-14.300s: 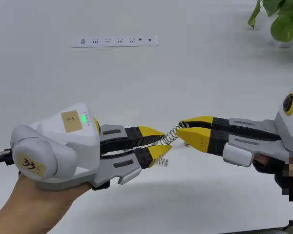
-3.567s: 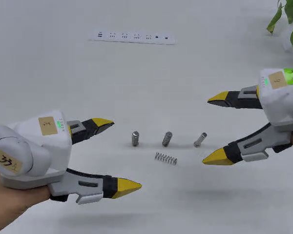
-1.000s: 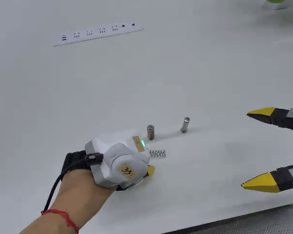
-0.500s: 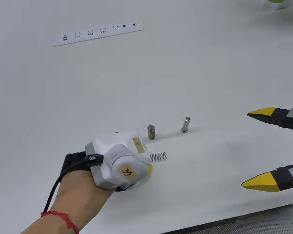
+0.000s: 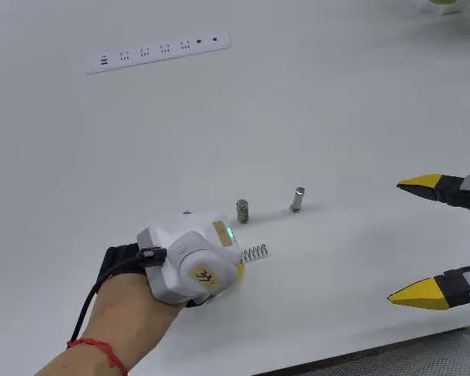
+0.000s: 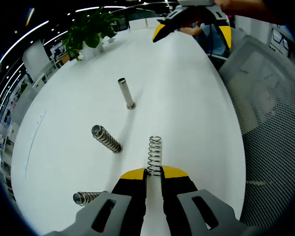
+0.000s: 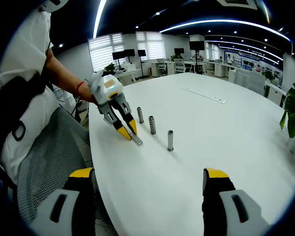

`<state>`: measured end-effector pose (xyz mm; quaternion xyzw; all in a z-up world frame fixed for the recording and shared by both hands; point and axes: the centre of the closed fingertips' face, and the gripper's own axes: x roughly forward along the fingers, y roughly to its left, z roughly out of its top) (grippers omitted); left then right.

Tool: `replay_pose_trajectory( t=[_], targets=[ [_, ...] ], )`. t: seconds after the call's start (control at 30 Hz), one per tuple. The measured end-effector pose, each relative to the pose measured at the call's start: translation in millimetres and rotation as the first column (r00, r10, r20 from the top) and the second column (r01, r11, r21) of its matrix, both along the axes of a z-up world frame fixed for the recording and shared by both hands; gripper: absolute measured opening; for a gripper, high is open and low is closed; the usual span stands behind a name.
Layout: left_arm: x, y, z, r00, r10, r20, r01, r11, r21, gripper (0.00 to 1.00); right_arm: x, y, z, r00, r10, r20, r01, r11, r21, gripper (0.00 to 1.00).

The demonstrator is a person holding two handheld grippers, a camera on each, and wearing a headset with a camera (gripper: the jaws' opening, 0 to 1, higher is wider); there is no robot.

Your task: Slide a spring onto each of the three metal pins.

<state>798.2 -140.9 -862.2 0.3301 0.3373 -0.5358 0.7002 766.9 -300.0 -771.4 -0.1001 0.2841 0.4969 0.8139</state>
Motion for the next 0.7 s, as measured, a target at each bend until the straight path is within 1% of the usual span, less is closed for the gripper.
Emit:
replay_pose_trajectory(
  t=[0.33,0.43,0.7],
  targets=[
    [-3.0,-0.1,1.2,1.000,0.005,-0.012,-0.006,1.000,-0.019,0.11,-1.2,2.9,-0.2,1.000,0.005,-0.001,-0.005,1.000,-0.004,0.91],
    [-4.3,0.1,1.3,1.000,0.017,-0.025,-0.018,0.999,-0.030,0.11,-2.6,4.0,-1.1,1.000,0.013,-0.001,-0.013,1.000,-0.013,0.91],
    [-7.4,0.7,2.4,0.999,0.029,-0.040,-0.031,0.998,-0.054,0.11,-2.2,7.0,0.4,1.000,0.018,0.001,-0.018,1.000,-0.017,0.90]
  ],
)
